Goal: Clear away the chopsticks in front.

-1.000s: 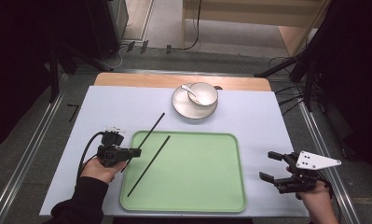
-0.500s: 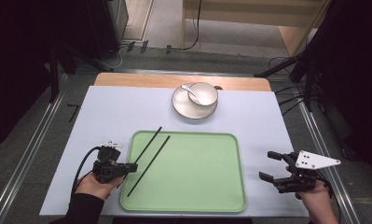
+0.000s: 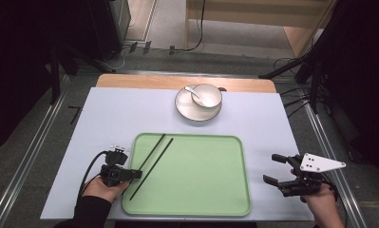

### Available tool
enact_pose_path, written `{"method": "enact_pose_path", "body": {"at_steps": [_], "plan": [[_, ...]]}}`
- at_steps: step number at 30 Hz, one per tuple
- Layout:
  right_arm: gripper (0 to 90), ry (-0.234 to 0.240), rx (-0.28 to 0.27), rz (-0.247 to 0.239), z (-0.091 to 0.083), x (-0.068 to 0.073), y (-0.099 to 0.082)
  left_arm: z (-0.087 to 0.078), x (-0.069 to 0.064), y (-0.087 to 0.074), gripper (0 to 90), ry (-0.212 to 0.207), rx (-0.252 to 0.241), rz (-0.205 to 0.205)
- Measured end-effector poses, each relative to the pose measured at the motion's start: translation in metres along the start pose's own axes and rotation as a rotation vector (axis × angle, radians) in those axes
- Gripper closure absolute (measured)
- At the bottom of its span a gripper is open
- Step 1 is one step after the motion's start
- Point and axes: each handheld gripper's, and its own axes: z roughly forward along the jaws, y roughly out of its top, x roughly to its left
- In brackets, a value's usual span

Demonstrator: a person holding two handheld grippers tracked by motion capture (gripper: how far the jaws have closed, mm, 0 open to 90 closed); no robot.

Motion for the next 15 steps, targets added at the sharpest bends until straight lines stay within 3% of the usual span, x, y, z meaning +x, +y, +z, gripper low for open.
{"method": "enact_pose_path", "body": {"at_steps": [5,15], "plan": [[17.0,0.004,0.008,0.001,0.0003,0.0003,-0.0002,0.0003,-0.0009,-0.0004,84.2,0.003,-0.01,-0.021],[17.0,0.011,0.005,-0.003,0.0007,0.0004,0.0001,-0.002,0.0005,-0.001,73.8,-0.021,-0.006,0.01]]}}
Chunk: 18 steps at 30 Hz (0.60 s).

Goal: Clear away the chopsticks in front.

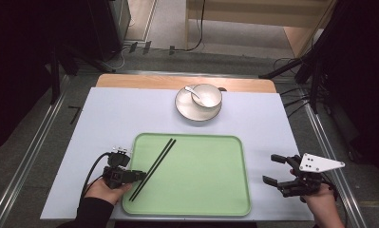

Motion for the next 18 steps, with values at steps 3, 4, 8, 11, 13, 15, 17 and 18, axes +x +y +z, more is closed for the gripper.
{"method": "enact_pose_path", "body": {"at_steps": [3,4,8,11,13,15,17,18], "plan": [[17.1,0.001,0.0,0.0,0.0,0.0,0.0,-0.004,0.003,0.002,69.6,-0.015,-0.025,0.005],[17.1,0.003,0.002,0.002,0.0,0.0,0.0,-0.006,0.005,0.002,66.9,-0.023,-0.038,0.019],[17.1,0.003,0.003,0.001,0.001,-0.001,-0.001,-0.013,0.013,0.003,54.1,-0.058,-0.095,0.037],[17.1,0.001,0.004,0.004,0.0,-0.001,-0.001,-0.017,0.02,0.003,45.4,-0.076,-0.117,0.065],[17.1,0.001,0.002,0.003,0.0,-0.001,-0.001,-0.017,0.024,0.004,40.7,-0.103,-0.123,0.094],[17.1,0.003,0.007,0.007,0.001,-0.001,-0.001,-0.018,0.027,0.005,36.1,-0.101,-0.142,0.121],[17.1,0.003,0.01,0.008,0.001,-0.001,-0.002,-0.021,0.03,0.006,33.7,-0.112,-0.172,0.153],[17.1,0.004,0.01,0.009,0.001,-0.002,-0.002,-0.022,0.031,0.006,32.2,-0.112,-0.176,0.17]]}}
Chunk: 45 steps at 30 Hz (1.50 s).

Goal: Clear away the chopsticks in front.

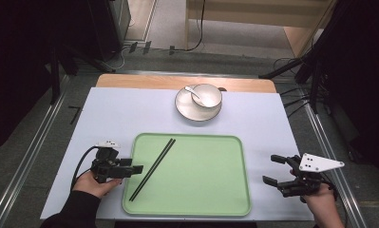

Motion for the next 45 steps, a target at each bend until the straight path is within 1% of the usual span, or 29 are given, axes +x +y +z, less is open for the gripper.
{"method": "enact_pose_path", "body": {"at_steps": [1,3,4,5,7,8,10,12,15,18,21,24,26,29,31,33,34,36,39,45], "plan": [[17.1,-0.002,0.0,0.0,0.0,0.0,0.0,-0.002,0.001,0.001,31.5,0.011,-0.004,0.022],[17.1,-0.004,0.0,0.002,-0.001,0.0,0.0,-0.006,0.002,0.0,30.5,0.034,-0.031,0.082],[17.1,-0.005,-0.003,0.004,-0.001,-0.001,-0.001,-0.009,0.003,-0.001,29.7,0.034,-0.04,0.105],[17.1,-0.006,-0.002,0.005,-0.001,-0.001,-0.001,-0.012,0.005,-0.003,29.1,0.034,-0.051,0.122],[17.1,-0.006,-0.004,0.007,-0.001,-0.001,-0.001,-0.015,0.008,-0.005,29.0,0.03,-0.057,0.144],[17.0,-0.006,-0.004,0.006,-0.001,-0.001,-0.001,-0.017,0.009,-0.007,29.0,0.032,-0.058,0.152],[17.1,-0.006,-0.004,0.008,-0.001,-0.001,-0.001,-0.022,0.012,-0.011,28.8,0.037,-0.064,0.182],[17.1,-0.006,-0.004,0.008,-0.001,-0.001,-0.001,-0.027,0.014,-0.015,27.8,0.044,-0.077,0.203],[17.1,-0.005,-0.005,0.007,-0.001,-0.001,-0.001,-0.035,0.016,-0.018,27.0,0.041,-0.099,0.204],[17.1,-0.004,-0.005,0.008,-0.002,0.0,-0.001,-0.046,0.018,-0.021,27.0,0.033,-0.149,0.199],[17.1,-0.008,-0.01,0.0,-0.002,-0.001,-0.001,-0.054,0.02,-0.025,26.9,0.042,-0.192,0.204],[17.1,-0.008,-0.01,0.002,-0.002,0.0,0.0,-0.063,0.023,-0.03,26.6,0.044,-0.239,0.223],[17.1,-0.007,-0.007,0.001,-0.002,0.0,0.0,-0.067,0.026,-0.033,26.5,0.039,-0.262,0.231],[17.1,-0.007,-0.014,-0.002,-0.002,0.001,0.0,-0.072,0.03,-0.038,26.3,0.059,-0.3,0.25],[17.0,-0.006,-0.014,-0.003,-0.002,0.001,0.001,-0.076,0.033,-0.041,26.2,0.079,-0.327,0.267],[17.0,-0.002,-0.02,-0.007,-0.003,0.001,0.001,-0.079,0.034,-0.044,26.2,0.092,-0.344,0.27],[16.9,-0.001,-0.026,-0.005,-0.003,0.001,0.001,-0.08,0.034,-0.044,26.1,0.089,-0.35,0.267],[16.9,-0.001,-0.027,-0.004,-0.003,0.001,0.002,-0.081,0.035,-0.044,25.8,0.097,-0.355,0.264],[16.9,-0.002,-0.035,-0.007,-0.003,0.001,0.002,-0.081,0.035,-0.044,25.6,0.101,-0.355,0.271],[16.9,-0.002,-0.033,-0.008,-0.004,0.001,0.002,-0.079,0.035,-0.044,25.9,0.11,-0.359,0.278]]}}
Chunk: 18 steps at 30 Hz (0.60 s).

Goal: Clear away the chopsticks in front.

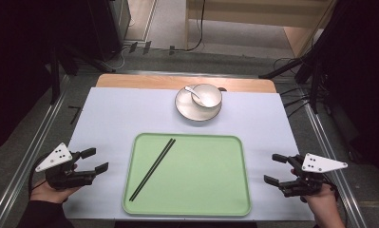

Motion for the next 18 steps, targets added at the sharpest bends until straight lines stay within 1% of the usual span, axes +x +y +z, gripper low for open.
{"method": "enact_pose_path", "body": {"at_steps": [2,9,18], "plan": [[16.9,0.002,-0.001,-0.001,0.0004,0.0,-0.0001,-0.0005,-0.0003,0.0002,25.9,0.002,-0.003,0.009],[16.9,0.002,0.007,0.004,0.0003,0.0003,-0.0001,0.0001,-0.0001,-0.0002,25.5,-0.004,-0.004,0.018],[16.9,0.004,0.007,0.001,0.0008,0.0002,-0.0002,0.0013,-0.0005,-0.0003,25.3,-0.004,-0.001,0.016]]}}
